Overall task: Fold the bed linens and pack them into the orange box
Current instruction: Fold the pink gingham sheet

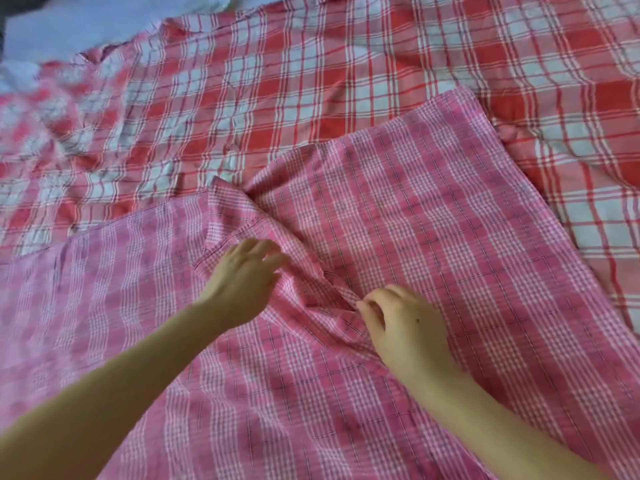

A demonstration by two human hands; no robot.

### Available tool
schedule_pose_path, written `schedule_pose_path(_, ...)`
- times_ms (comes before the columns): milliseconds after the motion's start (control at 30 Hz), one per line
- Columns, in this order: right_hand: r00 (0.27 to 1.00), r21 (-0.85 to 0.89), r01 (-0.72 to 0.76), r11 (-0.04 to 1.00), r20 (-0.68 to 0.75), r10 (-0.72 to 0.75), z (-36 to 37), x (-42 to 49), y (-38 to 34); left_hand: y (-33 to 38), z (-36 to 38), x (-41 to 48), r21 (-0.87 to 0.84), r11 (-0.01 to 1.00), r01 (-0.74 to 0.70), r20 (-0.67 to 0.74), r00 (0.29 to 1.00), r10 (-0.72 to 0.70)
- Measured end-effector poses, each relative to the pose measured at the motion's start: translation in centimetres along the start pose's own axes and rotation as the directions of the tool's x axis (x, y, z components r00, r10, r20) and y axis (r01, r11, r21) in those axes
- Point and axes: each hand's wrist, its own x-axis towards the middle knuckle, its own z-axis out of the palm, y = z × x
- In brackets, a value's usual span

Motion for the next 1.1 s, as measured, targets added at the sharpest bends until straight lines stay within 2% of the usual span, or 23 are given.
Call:
schedule_pose_path(67,0.998,-0.002,-0.063,0.998,0.009,0.063,0.4,2.1,-1.3,0.5,0.1,2.4,-0.029,0.996,0.081,0.01,0.997,-0.081)
schedule_pose_path(133,0.983,-0.07,-0.118,0.991,0.134,0.126,1.3,4.2,-2.7,0.9,0.2,4.6,0.062,0.971,0.229,0.07,0.97,-0.233)
schedule_pose_path(167,0.97,-0.12,-0.135,0.984,0.185,0.155,1.9,5.1,-3.3,0.7,0.2,5.5,0.063,0.936,0.346,0.095,0.932,-0.351)
schedule_pose_path(233,0.944,-0.162,-0.189,0.968,0.24,0.225,3.2,6.5,-4.4,-0.4,0.3,6.4,0.018,0.821,0.57,0.178,0.806,-0.564)
schedule_pose_path(267,0.936,-0.168,-0.218,0.961,0.244,0.255,3.8,7.0,-4.8,-1.2,0.4,6.4,0.016,0.778,0.628,0.219,0.757,-0.616)
schedule_pose_path(367,0.926,-0.147,-0.282,0.948,0.215,0.309,5.4,8.0,-5.5,-3.6,0.7,6.2,0.044,0.789,0.612,0.285,0.75,-0.597)
schedule_pose_path(467,0.916,0.001,-0.352,0.936,0.203,0.345,6.0,8.9,-5.6,-5.0,0.5,6.2,-0.222,0.739,0.636,0.358,0.758,-0.545)
schedule_pose_path(533,0.923,0.128,-0.361,0.924,0.193,0.333,5.0,9.6,-5.5,-5.2,0.1,6.4,-0.462,0.631,0.623,0.35,0.782,-0.515)
schedule_pose_path(600,0.939,0.255,-0.344,0.904,0.117,0.325,3.0,10.8,-5.1,-4.8,-1.5,7.4,-0.703,0.47,0.535,0.299,0.821,-0.487)
schedule_pose_path(667,0.95,0.404,-0.293,0.867,0.017,0.313,0.4,12.3,-4.4,-4.2,-3.9,9.0,-0.836,0.333,0.435,0.269,0.855,-0.442)
schedule_pose_path(700,0.952,0.437,-0.255,0.863,-0.044,0.304,-1.2,13.2,-3.8,-3.9,-5.3,10.3,-0.867,0.311,0.39,0.249,0.879,-0.407)
schedule_pose_path(800,0.932,0.373,-0.206,0.905,-0.205,0.297,-5.7,15.8,-1.7,-2.4,-8.8,14.1,-0.88,0.397,0.261,0.126,0.934,-0.335)
schedule_pose_path(933,0.896,0.216,-0.223,0.951,-0.337,0.287,-11.2,19.1,2.1,1.0,-11.1,20.5,-0.828,0.547,0.125,-0.085,0.936,-0.342)
schedule_pose_path(1033,0.892,0.166,-0.298,0.94,-0.302,0.336,-14.0,21.1,5.2,3.7,-11.6,25.2,-0.765,0.642,0.049,-0.193,0.934,-0.302)
schedule_pose_path(1100,0.89,0.163,-0.351,0.922,-0.248,0.383,-14.7,22.1,7.3,5.2,-11.5,27.8,-0.674,0.737,0.048,-0.204,0.947,-0.249)
